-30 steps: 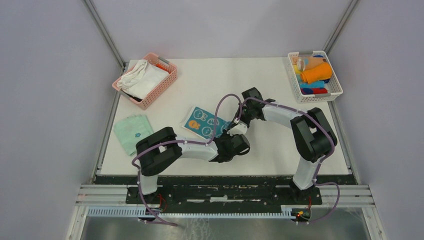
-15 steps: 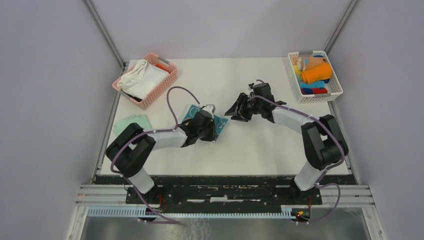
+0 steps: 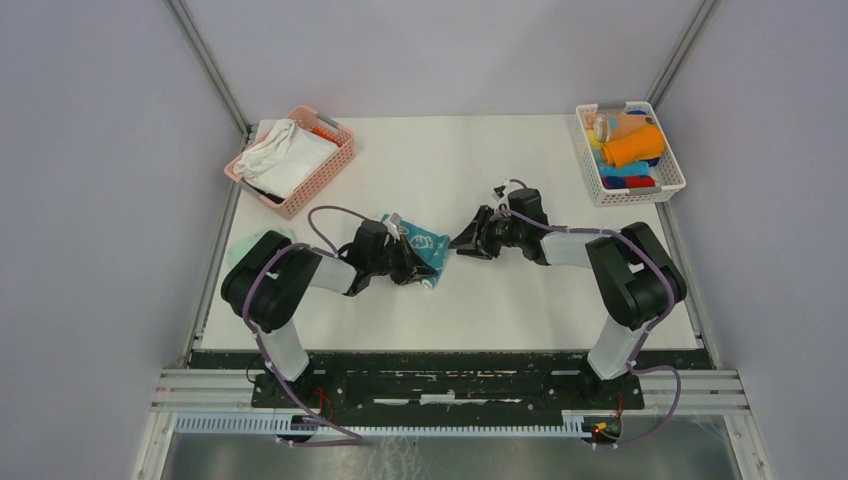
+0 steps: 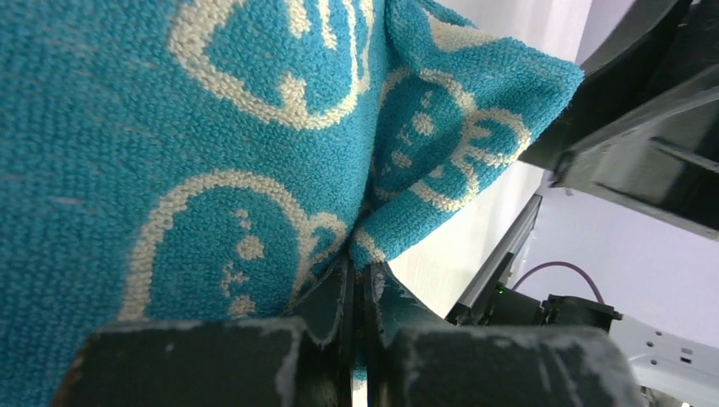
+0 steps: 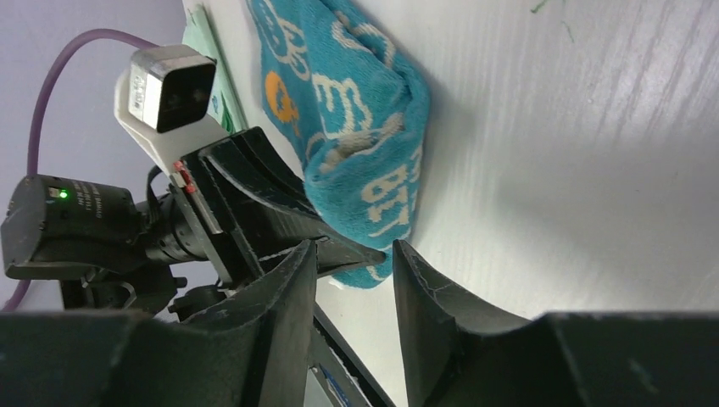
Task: Roll the towels
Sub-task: Roll the towel at the center of the board.
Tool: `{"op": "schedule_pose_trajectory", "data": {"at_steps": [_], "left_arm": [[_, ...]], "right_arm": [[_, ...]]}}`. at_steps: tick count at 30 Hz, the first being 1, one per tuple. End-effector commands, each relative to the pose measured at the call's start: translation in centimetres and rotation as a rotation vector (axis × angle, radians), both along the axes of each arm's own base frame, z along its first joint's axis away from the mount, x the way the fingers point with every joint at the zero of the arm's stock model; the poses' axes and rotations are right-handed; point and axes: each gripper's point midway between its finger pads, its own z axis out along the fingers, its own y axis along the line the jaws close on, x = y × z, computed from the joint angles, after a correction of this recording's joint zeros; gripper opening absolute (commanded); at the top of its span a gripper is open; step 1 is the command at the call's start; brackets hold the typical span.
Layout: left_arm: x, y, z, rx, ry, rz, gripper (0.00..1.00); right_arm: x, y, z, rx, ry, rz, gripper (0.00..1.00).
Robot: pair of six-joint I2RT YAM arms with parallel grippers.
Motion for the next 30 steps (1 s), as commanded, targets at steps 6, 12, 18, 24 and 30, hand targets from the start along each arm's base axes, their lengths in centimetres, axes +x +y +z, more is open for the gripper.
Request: {"op": "schedule_pose_trajectory", "data": {"at_steps": [6, 12, 18, 24, 30], "left_arm": [[0.2, -0.1, -0.5, -0.016, 0.082, 0.018, 0.05], [0.4, -0.2, -0.8, 0.001, 0.097, 0.014, 0.06], [0.7, 0.1, -1.1, 0.041, 0.096, 0.009, 0.08], [0.6, 0.2, -1.0, 0.061, 0.094, 0.006, 0.11], [0.1, 0.9, -0.8, 0.115, 0.072, -0.005, 0.19]], "right_arm": [[0.5, 2.2, 0.8, 0.068, -0.078, 0.052, 0.44], [1.7, 2.6, -0.9, 0.032, -0.048, 0.025, 0.45], [2.7, 2.1, -3.6, -0.05, 0.01, -0.024, 0.45], [2.6, 0.1, -6.9, -0.257, 0.096, -0.06, 0.45], [1.4, -1.9, -8.4, -0.502, 0.16, -0.042, 0.44]]}}
